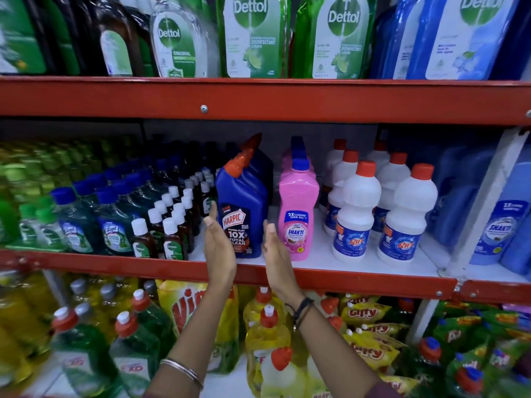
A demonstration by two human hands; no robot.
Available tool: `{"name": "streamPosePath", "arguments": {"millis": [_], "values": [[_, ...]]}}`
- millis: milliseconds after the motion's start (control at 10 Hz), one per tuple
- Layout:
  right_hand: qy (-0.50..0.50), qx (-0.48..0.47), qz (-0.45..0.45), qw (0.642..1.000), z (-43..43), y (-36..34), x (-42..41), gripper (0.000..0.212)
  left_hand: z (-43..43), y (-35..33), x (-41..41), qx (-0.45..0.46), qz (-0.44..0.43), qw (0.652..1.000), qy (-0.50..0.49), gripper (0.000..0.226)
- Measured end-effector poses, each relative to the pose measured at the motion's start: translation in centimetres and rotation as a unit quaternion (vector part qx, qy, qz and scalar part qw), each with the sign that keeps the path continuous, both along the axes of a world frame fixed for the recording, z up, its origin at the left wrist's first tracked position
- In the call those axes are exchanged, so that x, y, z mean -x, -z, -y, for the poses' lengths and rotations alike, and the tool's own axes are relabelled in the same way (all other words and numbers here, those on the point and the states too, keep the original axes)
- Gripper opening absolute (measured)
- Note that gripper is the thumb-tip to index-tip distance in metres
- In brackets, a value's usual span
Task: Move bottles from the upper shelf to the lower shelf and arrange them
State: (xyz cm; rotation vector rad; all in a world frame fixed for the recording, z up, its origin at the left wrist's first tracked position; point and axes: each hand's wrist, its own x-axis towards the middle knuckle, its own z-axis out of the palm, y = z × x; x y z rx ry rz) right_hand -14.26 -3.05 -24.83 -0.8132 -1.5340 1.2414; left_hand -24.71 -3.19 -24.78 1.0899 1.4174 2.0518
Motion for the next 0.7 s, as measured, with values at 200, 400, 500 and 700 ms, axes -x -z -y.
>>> {"name": "streamPosePath", "arguments": {"millis": [200,400,500,700], "values": [[-0.016,0.009,-0.053,0.998,0.6,-1.1,0.0,0.021,0.3,0.1,0.3,0.028,-0.033,0.999,0.004,0.046],[0.004,-0.005,-0.072,0.997,0.4,-1.3,0.0,0.022,0.3,0.0,0.2,0.039,-0.046,0.998,-0.005,0.065],[0.015,0.014,-0.084,0.996,0.5,-0.8,-0.2,0.054,0.8,-0.3,-0.6,0.029,-0.046,0.998,-0.024,0.066],[0.105,0.003,-0.118,0.987,3.9,2.0,-4.9,0.04,2.3,-4.6,-4.7,-0.17,-0.183,0.965,-0.075,0.049]]}}
